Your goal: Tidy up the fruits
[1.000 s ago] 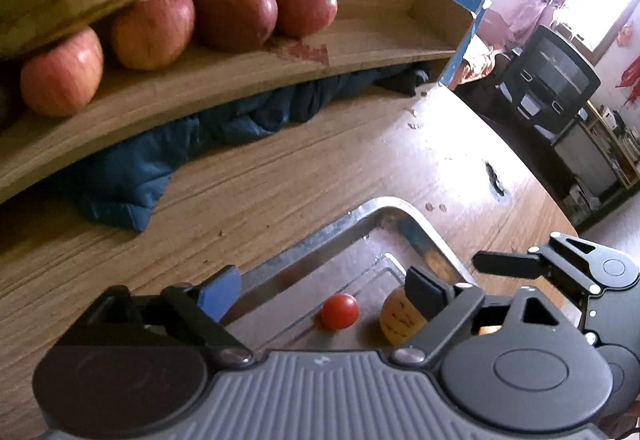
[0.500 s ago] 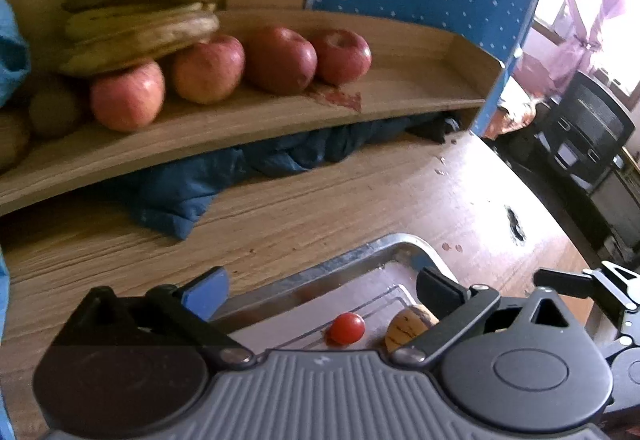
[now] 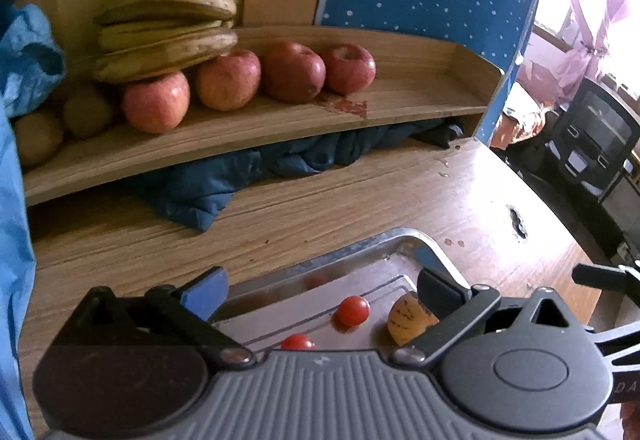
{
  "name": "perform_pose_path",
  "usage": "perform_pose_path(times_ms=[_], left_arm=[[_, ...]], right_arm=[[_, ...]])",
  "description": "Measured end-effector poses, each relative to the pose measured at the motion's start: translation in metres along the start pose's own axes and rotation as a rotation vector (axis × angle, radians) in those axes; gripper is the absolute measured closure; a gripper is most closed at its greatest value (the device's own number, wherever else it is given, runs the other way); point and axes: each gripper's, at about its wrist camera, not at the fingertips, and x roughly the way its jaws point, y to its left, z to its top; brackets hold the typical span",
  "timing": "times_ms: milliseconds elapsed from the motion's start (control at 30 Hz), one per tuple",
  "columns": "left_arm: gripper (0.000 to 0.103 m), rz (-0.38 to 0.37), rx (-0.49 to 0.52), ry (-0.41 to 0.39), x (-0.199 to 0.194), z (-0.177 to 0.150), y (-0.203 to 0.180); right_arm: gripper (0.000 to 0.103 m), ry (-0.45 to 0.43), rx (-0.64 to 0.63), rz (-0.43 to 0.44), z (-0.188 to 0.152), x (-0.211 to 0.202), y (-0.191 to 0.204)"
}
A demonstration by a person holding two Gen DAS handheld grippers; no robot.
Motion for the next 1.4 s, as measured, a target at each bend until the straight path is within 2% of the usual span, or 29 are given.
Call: perform_pose_path(times_ms=[333, 600, 900, 1400], left_arm=[[0.000, 0.073, -0.035, -0.060, -0.036, -0.022, 0.003], [0.000, 0.103, -0.044, -0.067, -0.066, -0.040, 0.018], [0.000, 0.059, -0.038, -0.050, -0.073, -0.058, 0.034], [0.000, -0.025, 0.079, -0.077, -0.100, -0.077, 0.068]], right_arm=[[0.001, -0.055, 0.021, -0.003, -0.015, -0.029, 0.014], [0.001, -0.077, 0.025, 0.002, -0.027, -0.047, 0.035], [0.001, -0.057, 0.043, -0.048, -0.040, -0.060, 0.052], [0.001, -0.081, 0.119, -0.177, -0.066, -0.086, 0.114]])
